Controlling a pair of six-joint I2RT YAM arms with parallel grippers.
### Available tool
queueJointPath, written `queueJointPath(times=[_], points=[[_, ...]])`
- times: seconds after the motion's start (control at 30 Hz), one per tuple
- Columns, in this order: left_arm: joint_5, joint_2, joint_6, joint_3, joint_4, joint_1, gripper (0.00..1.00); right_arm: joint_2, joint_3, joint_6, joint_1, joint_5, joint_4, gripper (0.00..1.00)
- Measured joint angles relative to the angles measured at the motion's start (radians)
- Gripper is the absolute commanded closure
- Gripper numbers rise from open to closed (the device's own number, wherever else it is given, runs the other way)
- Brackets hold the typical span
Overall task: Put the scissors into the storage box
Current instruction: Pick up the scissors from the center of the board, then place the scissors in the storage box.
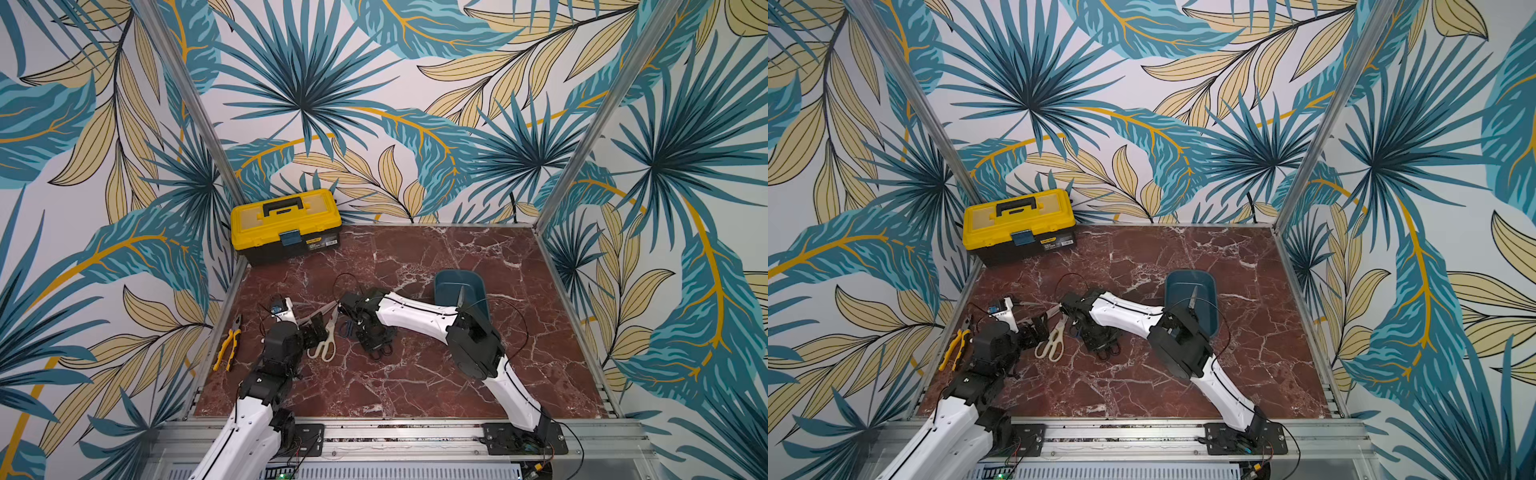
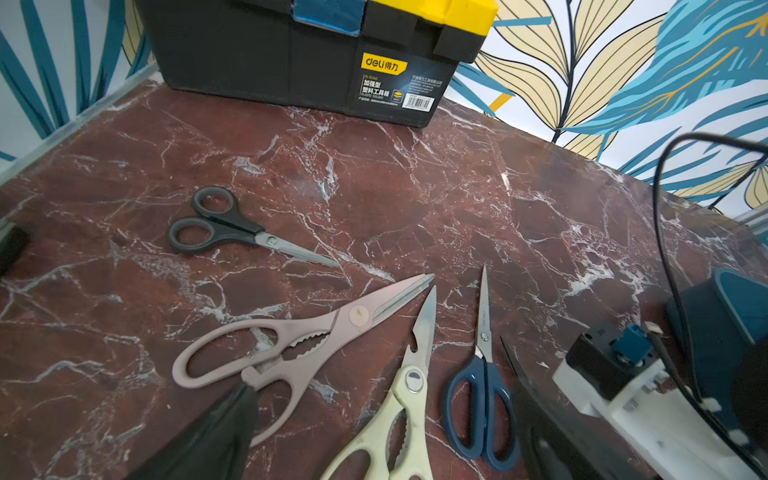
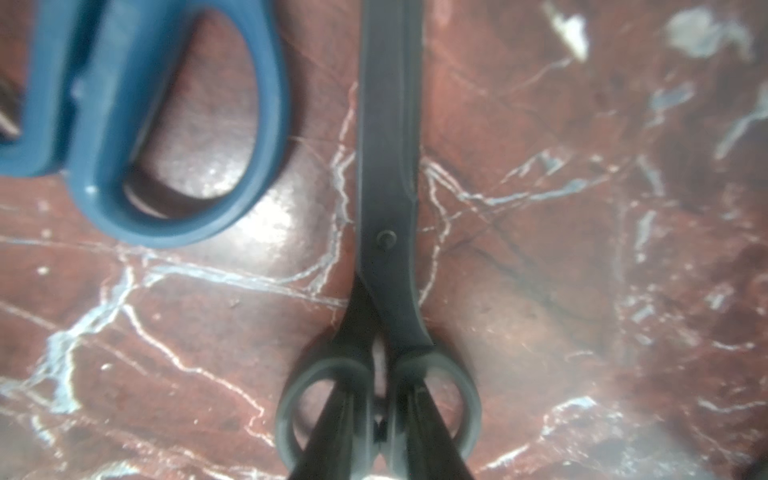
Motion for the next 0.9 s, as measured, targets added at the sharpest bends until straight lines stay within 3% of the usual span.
queueJointPath(times=[0.13, 0.23, 0.43, 0.63, 0.9], points=[[0.068, 0.000, 0.082, 0.033, -0.020, -0.016, 0.06, -0.078, -0.016, -0.009, -0.020, -0.004, 0.015, 0.96], [0.085, 0.011, 0.162, 0.119, -0.039, -0.085, 0.06, -0.164, -0.031, -0.011, -0.048, -0.002, 0.031, 0.96], [0.101, 0.075, 0.293, 0.257, 0.052, -0.346, 0.05, -0.334, -0.111, -0.004, -0.160, 0.025, 0.056, 0.96], [0.101, 0.296, 0.391, 0.312, 0.159, -0.597, 0.02, -0.458, -0.298, 0.015, -0.355, 0.077, 0.071, 0.96], [0.235, 0.544, 0.402, 0.315, 0.303, -0.674, 0.01, -0.497, -0.495, 0.013, -0.550, 0.127, 0.067, 0.96]])
